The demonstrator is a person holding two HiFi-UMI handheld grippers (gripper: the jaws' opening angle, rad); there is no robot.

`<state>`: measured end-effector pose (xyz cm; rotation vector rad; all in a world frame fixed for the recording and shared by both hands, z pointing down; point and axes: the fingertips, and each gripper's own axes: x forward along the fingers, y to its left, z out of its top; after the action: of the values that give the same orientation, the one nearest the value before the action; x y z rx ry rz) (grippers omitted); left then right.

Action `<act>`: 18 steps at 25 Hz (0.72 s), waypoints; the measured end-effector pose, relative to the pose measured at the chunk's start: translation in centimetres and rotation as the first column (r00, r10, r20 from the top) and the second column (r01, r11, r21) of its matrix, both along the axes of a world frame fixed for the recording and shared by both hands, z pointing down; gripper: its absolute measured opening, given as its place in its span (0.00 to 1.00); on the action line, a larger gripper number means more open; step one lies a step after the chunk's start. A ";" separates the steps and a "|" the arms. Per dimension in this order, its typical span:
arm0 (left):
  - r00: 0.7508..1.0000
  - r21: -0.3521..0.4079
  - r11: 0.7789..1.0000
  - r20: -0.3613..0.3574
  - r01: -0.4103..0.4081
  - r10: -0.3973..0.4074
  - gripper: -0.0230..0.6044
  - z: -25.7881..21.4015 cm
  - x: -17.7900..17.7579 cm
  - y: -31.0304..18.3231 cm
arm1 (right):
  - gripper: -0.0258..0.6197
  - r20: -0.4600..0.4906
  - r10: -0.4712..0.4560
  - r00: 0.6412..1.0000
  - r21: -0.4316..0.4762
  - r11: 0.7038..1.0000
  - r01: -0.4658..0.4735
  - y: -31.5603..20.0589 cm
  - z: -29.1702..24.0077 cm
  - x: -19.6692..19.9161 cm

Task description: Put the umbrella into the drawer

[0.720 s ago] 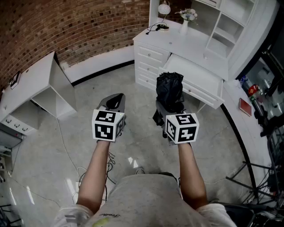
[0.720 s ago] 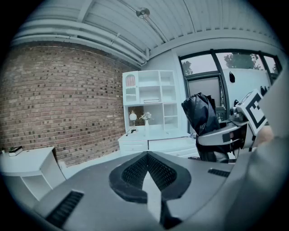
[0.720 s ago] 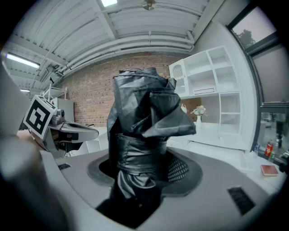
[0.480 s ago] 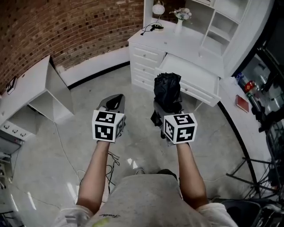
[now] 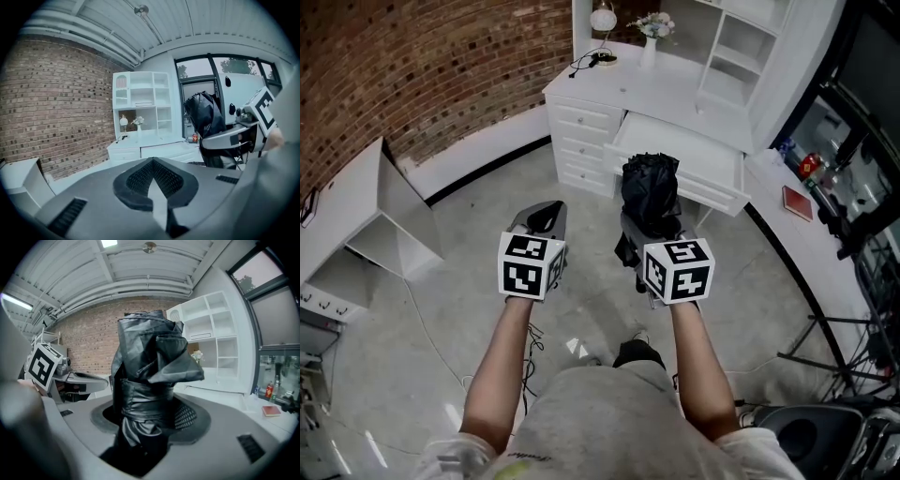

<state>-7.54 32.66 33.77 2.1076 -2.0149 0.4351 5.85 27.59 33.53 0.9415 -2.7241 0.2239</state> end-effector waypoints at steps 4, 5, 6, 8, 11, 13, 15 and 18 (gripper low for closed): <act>1.000 -0.005 1.000 0.008 -0.028 0.029 0.03 0.5 0.3 -1.2 | 0.44 0.016 0.029 0.999 -0.003 1.000 -0.029 -0.9 0.3 0.4; 0.999 -0.006 0.999 0.011 -0.033 0.033 0.03 0.5 0.3 -1.6 | 0.44 0.017 0.034 0.999 -0.004 0.999 -0.034 -1.2 0.4 0.5; 0.999 -0.005 0.999 0.014 -0.039 0.040 0.03 0.5 0.5 -2.1 | 0.44 0.016 0.041 0.999 -0.004 0.999 -0.041 -1.5 0.5 0.7; 0.998 -0.003 0.998 0.014 -0.056 0.056 0.03 0.5 0.9 -3.3 | 0.44 0.011 0.055 0.998 -0.004 0.999 -0.054 -2.4 0.7 1.1; 0.997 0.000 0.997 0.007 -0.077 0.077 0.03 0.7 1.4 -5.1 | 0.44 0.004 0.070 0.998 -0.004 0.998 -0.070 -3.7 1.0 1.7; 0.996 -0.001 0.996 0.008 -0.090 0.090 0.03 1.0 1.7 -6.3 | 0.44 0.000 0.081 0.997 -0.002 0.997 -0.081 -4.8 1.3 2.1; 0.995 -0.006 0.995 0.005 -0.103 0.103 0.03 1.3 2.1 -7.6 | 0.44 0.002 0.093 0.996 -0.006 0.996 -0.093 -6.0 1.5 2.4; 0.993 -0.012 0.993 0.004 -0.120 0.121 0.03 1.7 2.5 -9.9 | 0.44 0.007 0.106 0.994 -0.011 0.994 -0.106 -8.0 1.7 2.9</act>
<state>-5.00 22.76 35.43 2.2308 -1.8890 0.4706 8.73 19.56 35.19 1.0854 -2.6794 0.2612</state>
